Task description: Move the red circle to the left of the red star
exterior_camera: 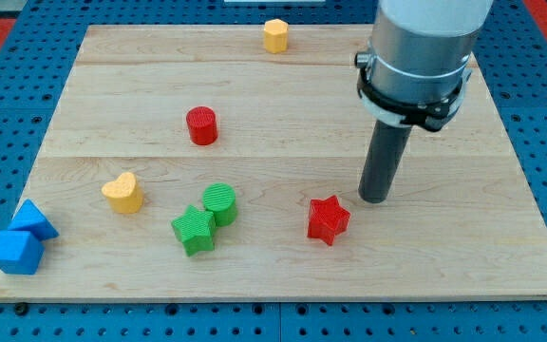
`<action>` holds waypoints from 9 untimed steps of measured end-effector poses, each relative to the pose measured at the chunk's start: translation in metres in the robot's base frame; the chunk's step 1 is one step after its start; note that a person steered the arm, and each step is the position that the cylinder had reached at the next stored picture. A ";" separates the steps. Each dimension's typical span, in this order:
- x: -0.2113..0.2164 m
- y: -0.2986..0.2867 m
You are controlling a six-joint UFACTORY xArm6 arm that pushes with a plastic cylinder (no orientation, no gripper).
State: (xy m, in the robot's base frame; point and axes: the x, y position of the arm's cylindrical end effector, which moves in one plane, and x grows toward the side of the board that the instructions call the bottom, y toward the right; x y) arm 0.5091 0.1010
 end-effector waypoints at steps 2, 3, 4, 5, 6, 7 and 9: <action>0.022 -0.040; 0.029 -0.051; 0.036 -0.065; 0.036 -0.065; 0.026 -0.030; -0.038 0.009; -0.184 -0.122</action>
State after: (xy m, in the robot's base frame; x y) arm 0.3252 -0.0214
